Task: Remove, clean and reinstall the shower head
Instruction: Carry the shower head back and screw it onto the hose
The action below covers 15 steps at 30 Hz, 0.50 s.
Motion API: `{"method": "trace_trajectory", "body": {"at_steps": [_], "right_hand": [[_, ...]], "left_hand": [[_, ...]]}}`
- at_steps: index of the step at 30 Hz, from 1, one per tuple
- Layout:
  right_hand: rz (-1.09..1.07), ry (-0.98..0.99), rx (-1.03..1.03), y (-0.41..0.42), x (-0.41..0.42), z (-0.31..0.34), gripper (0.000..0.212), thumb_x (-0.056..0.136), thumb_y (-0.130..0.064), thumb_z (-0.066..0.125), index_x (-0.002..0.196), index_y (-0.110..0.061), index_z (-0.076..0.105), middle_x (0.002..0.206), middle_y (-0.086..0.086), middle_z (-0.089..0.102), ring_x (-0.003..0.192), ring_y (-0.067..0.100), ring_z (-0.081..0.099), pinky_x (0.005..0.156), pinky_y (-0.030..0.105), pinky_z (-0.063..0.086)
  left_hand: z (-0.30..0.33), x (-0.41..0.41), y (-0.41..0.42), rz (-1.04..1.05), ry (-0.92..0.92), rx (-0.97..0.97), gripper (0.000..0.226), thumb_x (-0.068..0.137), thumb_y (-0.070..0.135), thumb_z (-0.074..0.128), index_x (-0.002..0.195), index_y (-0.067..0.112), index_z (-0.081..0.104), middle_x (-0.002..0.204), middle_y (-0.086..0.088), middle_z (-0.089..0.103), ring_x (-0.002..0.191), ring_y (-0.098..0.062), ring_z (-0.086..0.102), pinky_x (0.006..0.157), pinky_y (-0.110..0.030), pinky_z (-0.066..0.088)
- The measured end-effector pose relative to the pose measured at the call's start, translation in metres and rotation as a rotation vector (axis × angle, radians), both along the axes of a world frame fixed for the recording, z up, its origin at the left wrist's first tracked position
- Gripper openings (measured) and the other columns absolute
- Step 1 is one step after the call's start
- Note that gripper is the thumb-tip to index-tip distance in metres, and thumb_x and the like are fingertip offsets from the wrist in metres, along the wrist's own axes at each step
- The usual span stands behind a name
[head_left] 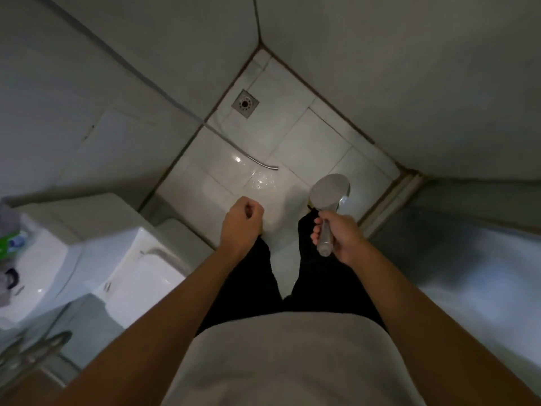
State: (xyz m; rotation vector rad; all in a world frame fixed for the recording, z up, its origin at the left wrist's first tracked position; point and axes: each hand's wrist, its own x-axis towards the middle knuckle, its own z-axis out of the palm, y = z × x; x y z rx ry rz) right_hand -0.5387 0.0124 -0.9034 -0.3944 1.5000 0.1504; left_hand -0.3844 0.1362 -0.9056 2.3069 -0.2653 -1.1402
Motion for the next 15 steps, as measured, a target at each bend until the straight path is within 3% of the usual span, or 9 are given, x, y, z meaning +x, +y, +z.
{"method": "trace_trajectory", "body": {"at_steps": [6, 10, 13, 15], "right_hand": [[0.072, 0.053, 0.016, -0.066, 0.019, -0.104, 0.01, 0.093, -0.012, 0.058, 0.085, -0.006, 0.054, 0.064, 0.014, 0.052, 0.046, 0.019, 0.053, 0.044, 0.027, 0.053], [0.182, 0.09, -0.047, -0.083, 0.031, -0.175, 0.017, 0.092, -0.016, 0.056, 0.105, -0.005, 0.054, 0.082, 0.021, 0.057, 0.042, 0.017, 0.06, 0.047, 0.03, 0.056], [0.203, 0.113, -0.077, -0.09, 0.045, -0.225, 0.031, 0.089, -0.015, 0.054, 0.117, -0.001, 0.054, 0.091, 0.022, 0.055, 0.042, 0.016, 0.06, 0.048, 0.03, 0.056], [0.185, 0.133, -0.089, -0.089, 0.056, -0.256, 0.023, 0.088, -0.014, 0.055, 0.11, -0.004, 0.056, 0.089, 0.021, 0.055, 0.042, 0.016, 0.059, 0.048, 0.03, 0.056]], "left_hand": [[-0.113, 0.005, -0.041, 0.095, 0.054, 0.22, 0.016, 0.089, 0.028, 0.052, 0.092, 0.012, 0.055, 0.076, 0.002, 0.059, 0.074, -0.021, 0.058, 0.066, -0.029, 0.044], [-0.189, 0.011, -0.063, 0.029, 0.119, 0.306, 0.02, 0.085, 0.028, 0.054, 0.096, 0.011, 0.055, 0.087, -0.004, 0.059, 0.072, -0.017, 0.055, 0.056, -0.026, 0.039], [-0.242, 0.022, -0.085, -0.101, 0.107, 0.348, 0.013, 0.082, 0.032, 0.055, 0.09, 0.022, 0.056, 0.094, -0.004, 0.065, 0.088, -0.021, 0.061, 0.074, -0.035, 0.052], [-0.275, 0.031, -0.097, -0.21, 0.065, 0.379, 0.012, 0.083, 0.035, 0.053, 0.09, 0.024, 0.053, 0.087, 0.001, 0.065, 0.091, -0.023, 0.061, 0.086, -0.041, 0.051]]}}
